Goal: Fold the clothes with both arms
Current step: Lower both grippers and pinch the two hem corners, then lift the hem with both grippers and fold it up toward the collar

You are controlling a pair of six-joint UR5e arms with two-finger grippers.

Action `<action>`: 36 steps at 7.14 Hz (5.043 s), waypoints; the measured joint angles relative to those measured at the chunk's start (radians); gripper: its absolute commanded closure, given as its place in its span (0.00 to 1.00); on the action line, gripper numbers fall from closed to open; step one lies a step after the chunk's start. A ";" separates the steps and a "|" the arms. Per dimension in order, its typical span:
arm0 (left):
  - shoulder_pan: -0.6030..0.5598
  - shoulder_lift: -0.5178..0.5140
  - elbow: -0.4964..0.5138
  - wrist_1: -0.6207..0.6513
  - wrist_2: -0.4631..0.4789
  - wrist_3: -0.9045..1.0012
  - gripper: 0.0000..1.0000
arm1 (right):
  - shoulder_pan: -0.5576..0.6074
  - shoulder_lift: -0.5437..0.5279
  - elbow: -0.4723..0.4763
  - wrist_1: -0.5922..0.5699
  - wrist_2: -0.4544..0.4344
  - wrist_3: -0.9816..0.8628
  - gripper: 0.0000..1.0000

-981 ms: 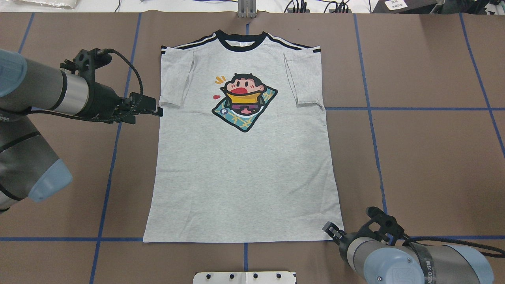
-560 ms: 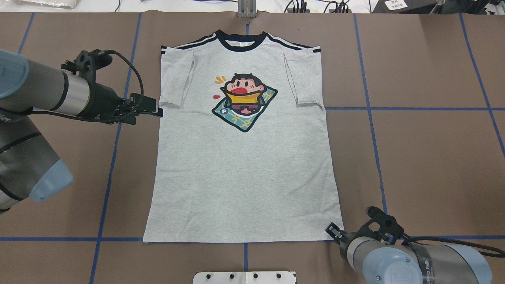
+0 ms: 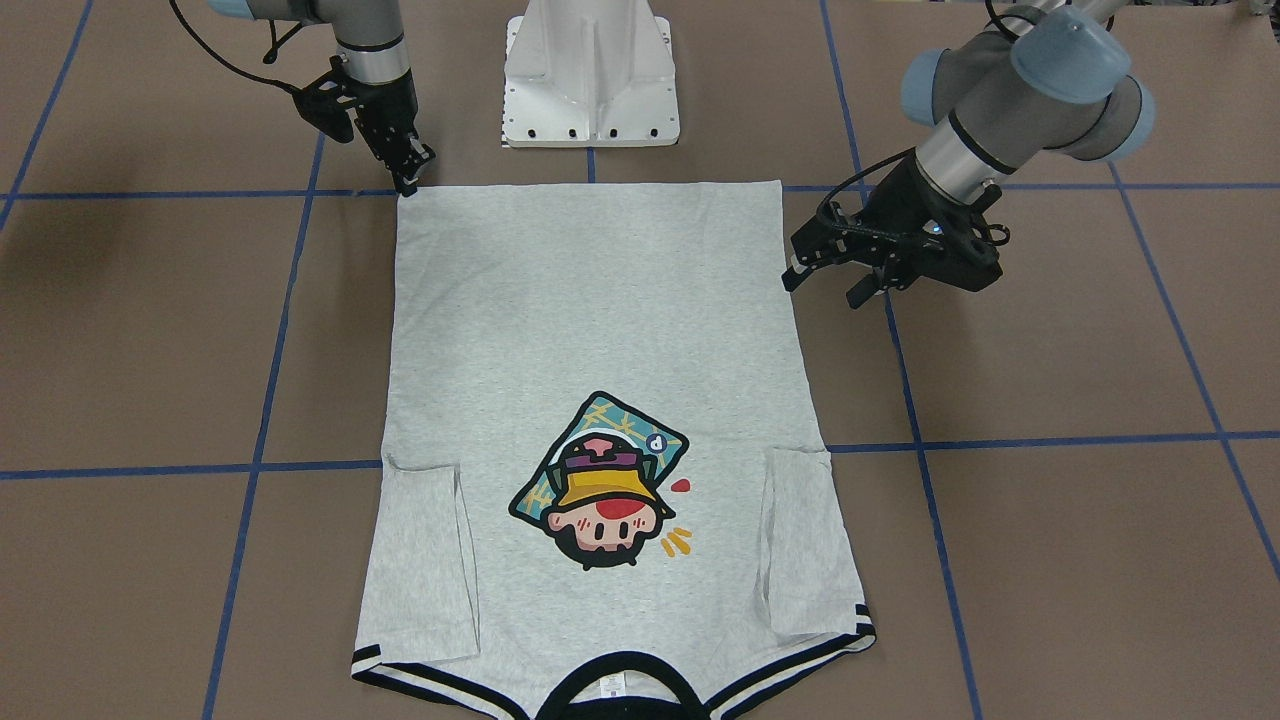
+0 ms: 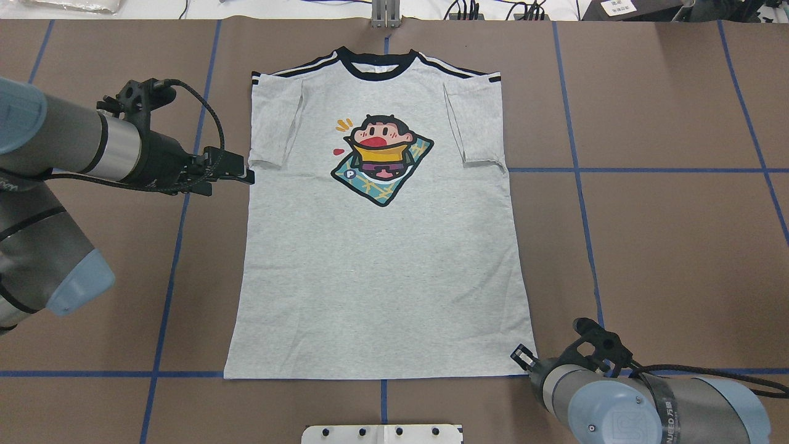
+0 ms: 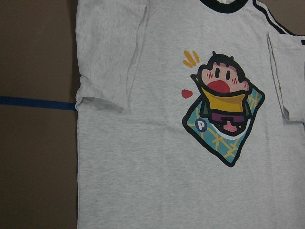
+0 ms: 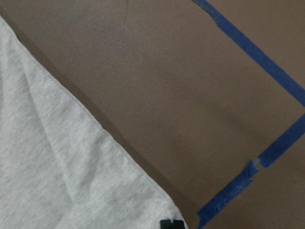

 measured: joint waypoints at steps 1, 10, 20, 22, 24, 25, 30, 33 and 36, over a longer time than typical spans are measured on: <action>0.002 0.000 0.000 0.000 -0.002 -0.003 0.01 | 0.004 0.006 0.005 0.000 0.001 0.001 1.00; 0.483 0.215 -0.230 0.262 0.372 -0.455 0.17 | 0.027 -0.008 0.065 0.000 0.019 -0.002 1.00; 0.602 0.262 -0.227 0.285 0.419 -0.568 1.00 | 0.028 -0.007 0.062 -0.002 0.020 -0.002 1.00; 0.602 0.262 -0.228 0.285 0.419 -0.567 1.00 | 0.030 -0.007 0.063 -0.002 0.020 -0.002 1.00; 0.601 0.259 -0.238 0.285 0.413 -0.564 1.00 | 0.033 -0.008 0.064 -0.002 0.020 -0.002 1.00; 0.599 0.260 -0.254 0.285 0.408 -0.560 1.00 | 0.034 -0.008 0.067 -0.002 0.020 -0.002 1.00; 0.613 0.300 -0.360 0.285 0.406 -0.576 1.00 | -0.061 -0.014 0.169 -0.132 0.020 0.003 1.00; 0.639 0.304 -0.395 0.284 0.407 -0.607 1.00 | -0.113 -0.063 0.205 -0.145 0.015 0.016 1.00; 0.604 0.292 -0.434 0.316 0.361 -0.583 1.00 | -0.067 -0.069 0.225 -0.145 0.016 0.013 1.00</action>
